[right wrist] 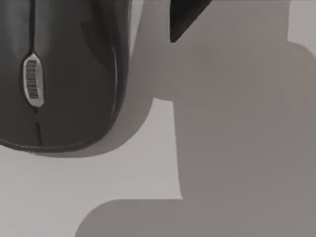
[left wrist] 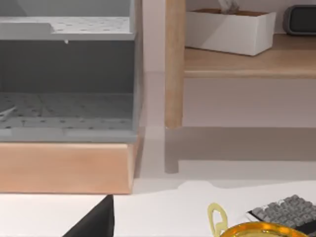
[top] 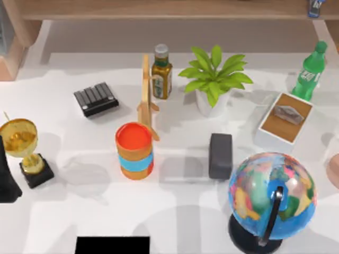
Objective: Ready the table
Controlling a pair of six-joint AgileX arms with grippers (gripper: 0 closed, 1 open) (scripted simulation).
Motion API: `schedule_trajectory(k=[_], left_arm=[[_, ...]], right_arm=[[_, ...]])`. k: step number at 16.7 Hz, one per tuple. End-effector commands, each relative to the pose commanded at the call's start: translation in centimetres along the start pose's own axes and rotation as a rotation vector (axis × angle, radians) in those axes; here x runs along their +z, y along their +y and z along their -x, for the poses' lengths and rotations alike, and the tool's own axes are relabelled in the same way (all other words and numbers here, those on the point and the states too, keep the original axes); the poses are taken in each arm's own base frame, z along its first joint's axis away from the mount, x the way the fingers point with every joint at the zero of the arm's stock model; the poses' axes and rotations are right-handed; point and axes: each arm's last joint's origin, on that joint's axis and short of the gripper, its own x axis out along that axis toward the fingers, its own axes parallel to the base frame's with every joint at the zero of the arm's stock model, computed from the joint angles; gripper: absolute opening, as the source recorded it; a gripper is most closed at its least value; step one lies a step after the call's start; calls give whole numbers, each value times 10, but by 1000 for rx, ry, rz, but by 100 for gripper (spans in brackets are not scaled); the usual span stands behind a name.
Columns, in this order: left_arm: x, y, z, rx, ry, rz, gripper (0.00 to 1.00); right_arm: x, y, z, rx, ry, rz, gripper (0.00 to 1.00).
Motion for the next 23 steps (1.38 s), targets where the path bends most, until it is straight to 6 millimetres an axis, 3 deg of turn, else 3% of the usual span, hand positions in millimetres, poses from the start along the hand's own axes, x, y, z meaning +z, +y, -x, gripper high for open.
schedule_trajectory(k=[8, 18, 20, 23], left_arm=[[0, 0, 0, 0, 0, 0, 100], [0, 0, 0, 0, 0, 0, 100], [0, 0, 0, 0, 0, 0, 100], [0, 0, 0, 0, 0, 0, 100]], right_arm=[[0, 0, 0, 0, 0, 0, 2], [0, -1, 1, 0, -1, -4, 0], [-2, -4, 13, -7, -12, -19, 0], [-10, -6, 49, -25, -33, -68, 0]])
